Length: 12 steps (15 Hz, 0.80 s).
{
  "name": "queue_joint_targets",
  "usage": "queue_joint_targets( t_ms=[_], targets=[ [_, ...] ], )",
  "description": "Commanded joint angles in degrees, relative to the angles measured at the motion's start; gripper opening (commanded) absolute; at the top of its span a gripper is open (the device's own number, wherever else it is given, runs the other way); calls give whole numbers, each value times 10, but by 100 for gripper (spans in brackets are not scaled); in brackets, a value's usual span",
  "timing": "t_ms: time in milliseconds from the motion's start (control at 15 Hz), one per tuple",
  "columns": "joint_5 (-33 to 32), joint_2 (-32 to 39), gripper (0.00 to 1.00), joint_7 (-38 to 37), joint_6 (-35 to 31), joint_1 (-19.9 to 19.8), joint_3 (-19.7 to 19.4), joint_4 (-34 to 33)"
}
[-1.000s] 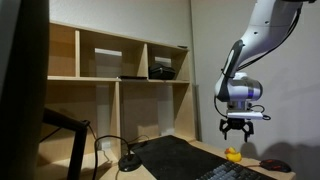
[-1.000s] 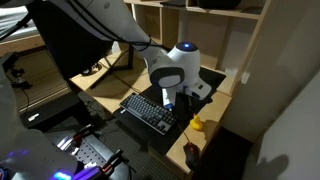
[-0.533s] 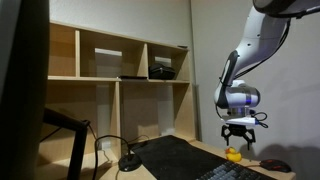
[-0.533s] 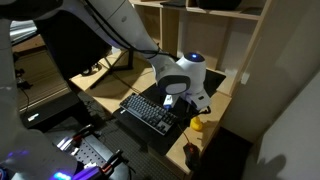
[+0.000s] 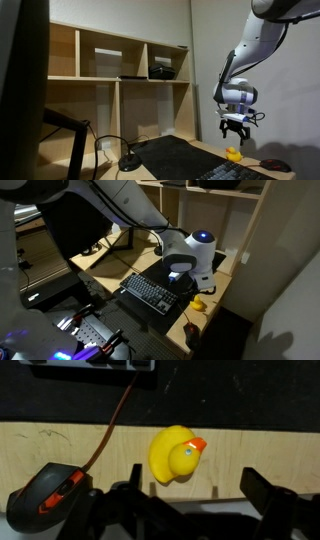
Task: Move the rubber duck and the mouse to the left
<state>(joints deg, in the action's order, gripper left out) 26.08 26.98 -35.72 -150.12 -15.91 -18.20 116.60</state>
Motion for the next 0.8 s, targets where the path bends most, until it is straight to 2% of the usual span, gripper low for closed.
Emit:
queue_joint_targets(
  t_ms=[0,67,133,267,400,733],
  targets=[
    [-5,-1,100,-4,0,-5,5,0],
    [-5,-1,100,-4,0,-5,5,0],
    [-39,17,100,-20,-2,13,-12,-5],
    [-39,48,100,-63,3,14,-12,-22],
    [-20,67,100,-106,5,7,-1,-29],
    [23,96,100,-179,-40,-7,17,-44]
  ],
)
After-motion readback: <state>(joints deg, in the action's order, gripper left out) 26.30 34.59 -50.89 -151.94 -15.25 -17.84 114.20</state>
